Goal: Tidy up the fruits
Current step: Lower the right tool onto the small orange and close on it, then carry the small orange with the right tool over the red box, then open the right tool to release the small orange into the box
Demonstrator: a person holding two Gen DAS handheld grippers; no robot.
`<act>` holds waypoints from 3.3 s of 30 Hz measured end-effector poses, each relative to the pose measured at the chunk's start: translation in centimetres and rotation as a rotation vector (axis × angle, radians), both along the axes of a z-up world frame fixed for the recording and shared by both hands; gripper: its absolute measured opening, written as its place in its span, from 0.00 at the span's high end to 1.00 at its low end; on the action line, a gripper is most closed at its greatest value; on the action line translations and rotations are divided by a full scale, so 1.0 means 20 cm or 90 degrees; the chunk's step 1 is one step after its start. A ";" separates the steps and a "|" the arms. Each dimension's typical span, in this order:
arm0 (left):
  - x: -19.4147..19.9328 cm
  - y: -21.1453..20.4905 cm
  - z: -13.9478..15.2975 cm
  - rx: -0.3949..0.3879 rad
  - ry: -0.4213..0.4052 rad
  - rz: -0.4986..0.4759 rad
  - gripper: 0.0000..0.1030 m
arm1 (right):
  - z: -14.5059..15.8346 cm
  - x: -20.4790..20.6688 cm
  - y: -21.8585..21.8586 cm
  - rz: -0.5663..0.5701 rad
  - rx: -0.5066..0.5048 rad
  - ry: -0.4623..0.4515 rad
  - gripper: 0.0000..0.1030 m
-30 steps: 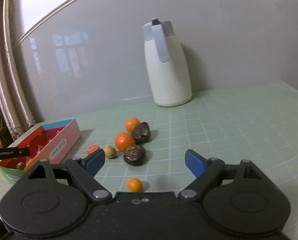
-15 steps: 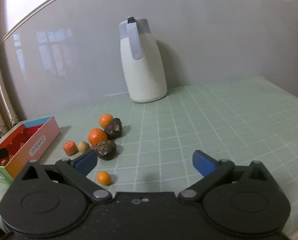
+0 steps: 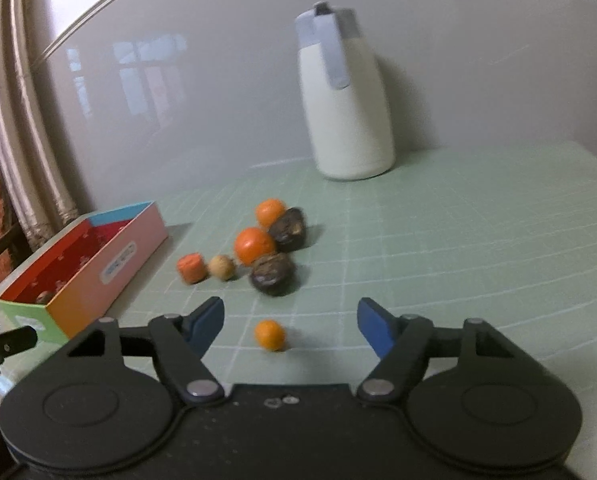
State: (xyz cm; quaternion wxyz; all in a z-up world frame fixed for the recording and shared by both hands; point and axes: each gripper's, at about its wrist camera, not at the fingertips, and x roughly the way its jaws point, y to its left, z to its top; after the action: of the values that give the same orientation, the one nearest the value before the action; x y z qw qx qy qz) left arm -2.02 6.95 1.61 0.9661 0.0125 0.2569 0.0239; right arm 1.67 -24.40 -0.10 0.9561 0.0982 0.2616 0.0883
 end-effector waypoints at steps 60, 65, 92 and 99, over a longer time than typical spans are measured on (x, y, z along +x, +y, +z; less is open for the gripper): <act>-0.08 0.58 -0.15 -0.076 0.014 0.188 0.11 | 0.13 0.21 0.70 0.193 -0.018 -0.024 0.80; -0.10 0.65 -0.17 -0.095 0.012 0.207 0.11 | 0.16 0.26 0.91 0.244 -0.028 -0.028 0.80; -0.09 0.68 -0.18 -0.117 0.025 0.217 0.11 | 0.18 0.25 1.06 0.275 -0.030 -0.018 0.38; -0.07 0.57 -0.17 -0.089 0.022 0.184 0.11 | 0.21 0.20 0.88 0.238 -0.046 -0.056 0.27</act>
State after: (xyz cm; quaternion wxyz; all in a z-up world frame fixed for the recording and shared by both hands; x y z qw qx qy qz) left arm -3.40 18.43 -1.78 0.9465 -0.0914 0.2735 0.1448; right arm 5.68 -6.85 4.19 0.9365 0.0092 0.2363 0.2589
